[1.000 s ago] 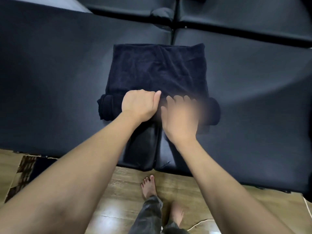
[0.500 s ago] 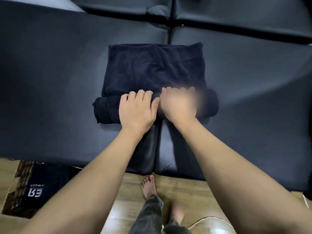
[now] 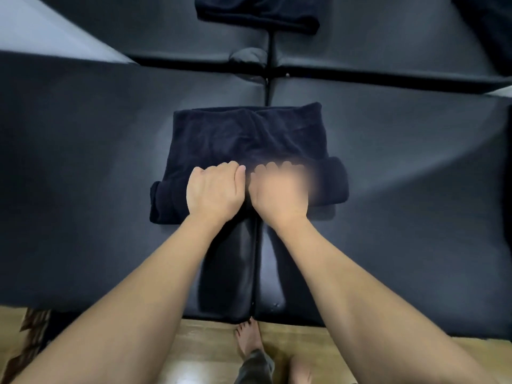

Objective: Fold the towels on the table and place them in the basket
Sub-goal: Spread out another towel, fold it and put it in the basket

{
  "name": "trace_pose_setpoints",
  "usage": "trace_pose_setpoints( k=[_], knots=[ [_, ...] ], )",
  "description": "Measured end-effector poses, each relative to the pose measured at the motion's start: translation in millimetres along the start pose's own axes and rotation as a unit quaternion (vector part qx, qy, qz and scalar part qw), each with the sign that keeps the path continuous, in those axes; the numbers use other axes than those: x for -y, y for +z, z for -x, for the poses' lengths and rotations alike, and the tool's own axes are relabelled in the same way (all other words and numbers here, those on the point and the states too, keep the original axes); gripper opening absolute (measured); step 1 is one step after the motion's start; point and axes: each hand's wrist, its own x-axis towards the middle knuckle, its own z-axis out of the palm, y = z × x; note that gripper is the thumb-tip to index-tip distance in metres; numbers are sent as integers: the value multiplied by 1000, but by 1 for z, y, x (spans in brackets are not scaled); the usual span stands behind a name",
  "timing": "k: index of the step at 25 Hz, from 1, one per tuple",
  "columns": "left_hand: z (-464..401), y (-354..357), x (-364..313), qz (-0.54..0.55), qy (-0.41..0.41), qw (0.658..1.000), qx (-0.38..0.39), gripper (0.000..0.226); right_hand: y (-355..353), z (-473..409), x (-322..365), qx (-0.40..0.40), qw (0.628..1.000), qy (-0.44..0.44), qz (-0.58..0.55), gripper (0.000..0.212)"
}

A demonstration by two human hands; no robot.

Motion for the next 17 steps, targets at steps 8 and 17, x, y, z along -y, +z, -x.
trace_pose_setpoints(
  k=[8,17],
  knots=[
    [-1,10,-7,-39,14,996,-80,42,0,-31,1,50,997,48,-14,39],
    [-60,-6,-3,-10,-4,998,61,55,8,-12,7,6,999,25,-27,39]
  ],
)
